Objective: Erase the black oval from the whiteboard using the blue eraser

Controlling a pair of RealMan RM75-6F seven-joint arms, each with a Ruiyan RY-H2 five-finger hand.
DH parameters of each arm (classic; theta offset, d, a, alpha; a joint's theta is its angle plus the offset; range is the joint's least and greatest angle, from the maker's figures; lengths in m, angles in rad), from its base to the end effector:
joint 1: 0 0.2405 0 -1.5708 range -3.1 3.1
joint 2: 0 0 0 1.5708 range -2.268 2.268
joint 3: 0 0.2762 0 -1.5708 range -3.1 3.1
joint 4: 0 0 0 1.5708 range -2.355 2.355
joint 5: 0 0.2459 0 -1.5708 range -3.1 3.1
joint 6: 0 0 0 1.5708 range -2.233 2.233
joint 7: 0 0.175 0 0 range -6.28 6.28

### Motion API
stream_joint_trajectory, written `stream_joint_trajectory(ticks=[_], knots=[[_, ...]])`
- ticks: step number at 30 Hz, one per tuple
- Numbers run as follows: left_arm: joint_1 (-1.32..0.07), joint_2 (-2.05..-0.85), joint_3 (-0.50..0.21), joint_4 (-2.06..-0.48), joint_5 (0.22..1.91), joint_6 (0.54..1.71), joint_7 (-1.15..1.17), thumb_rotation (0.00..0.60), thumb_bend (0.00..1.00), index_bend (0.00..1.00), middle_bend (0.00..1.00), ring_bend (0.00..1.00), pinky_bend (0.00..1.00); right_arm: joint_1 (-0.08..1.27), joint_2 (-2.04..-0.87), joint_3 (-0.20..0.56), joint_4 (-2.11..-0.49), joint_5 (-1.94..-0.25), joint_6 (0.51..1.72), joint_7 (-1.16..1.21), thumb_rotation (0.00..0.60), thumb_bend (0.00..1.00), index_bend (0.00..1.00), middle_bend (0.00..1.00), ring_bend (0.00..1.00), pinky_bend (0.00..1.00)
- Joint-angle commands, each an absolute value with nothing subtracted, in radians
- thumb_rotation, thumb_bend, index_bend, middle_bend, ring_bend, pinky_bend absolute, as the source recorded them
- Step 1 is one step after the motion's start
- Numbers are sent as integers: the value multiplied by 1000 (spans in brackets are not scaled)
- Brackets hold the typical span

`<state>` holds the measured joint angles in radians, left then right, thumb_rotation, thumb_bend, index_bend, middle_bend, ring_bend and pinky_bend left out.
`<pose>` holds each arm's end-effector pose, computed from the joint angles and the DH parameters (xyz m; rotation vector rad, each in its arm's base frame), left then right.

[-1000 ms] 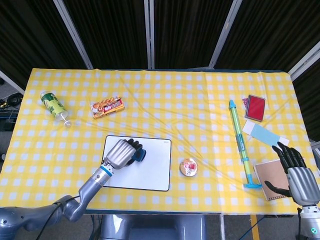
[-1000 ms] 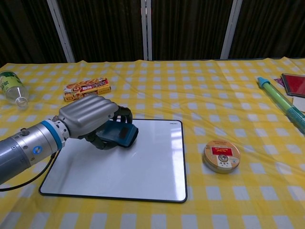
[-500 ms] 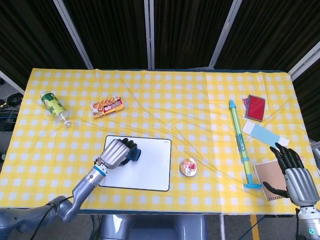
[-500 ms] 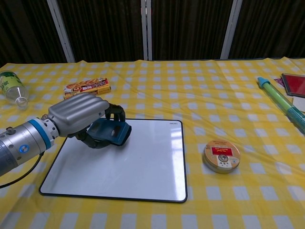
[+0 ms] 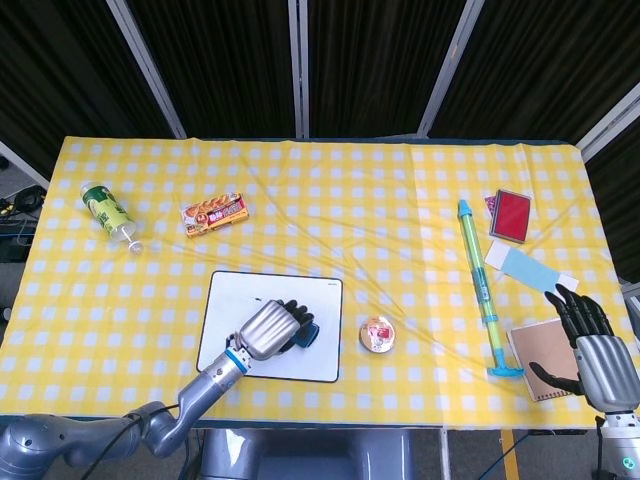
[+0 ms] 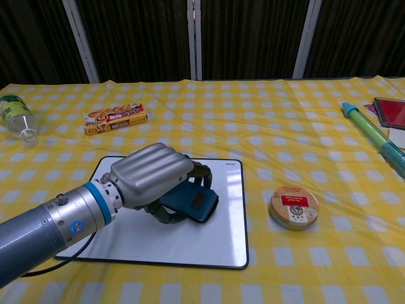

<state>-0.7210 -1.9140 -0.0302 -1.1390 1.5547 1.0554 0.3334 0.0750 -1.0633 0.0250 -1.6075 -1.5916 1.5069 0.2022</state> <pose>-0.1140 0.3149 -0.1786 -2.1764 -0.5467 -1.0557 -0.3380 -0.2069 0.1479 1.4096 -0.9901 1.0474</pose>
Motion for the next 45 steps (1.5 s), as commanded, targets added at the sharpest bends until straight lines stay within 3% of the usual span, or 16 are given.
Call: stream_joint_trajectory(ticks=[1,20,45], knots=[[-721,-1910,-34,-1138,1552,1058,337,600,612,821,633,530,632,75,-1064,25,-1607,-1592,1508,203,600,61,0,0,0,0],[-681,-1791,-61,-1004,1486,1056,251,600,612,821,633,530,632,73,-1069,23,-1619,-1602,1515,176,600,61,0,0,0,0],[-777,-1963,-108,-1098,1485,1016,398,600,612,820,633,530,632,60,-1049,28,-1615,-1605,1545,236,600,61,0,0,0,0]])
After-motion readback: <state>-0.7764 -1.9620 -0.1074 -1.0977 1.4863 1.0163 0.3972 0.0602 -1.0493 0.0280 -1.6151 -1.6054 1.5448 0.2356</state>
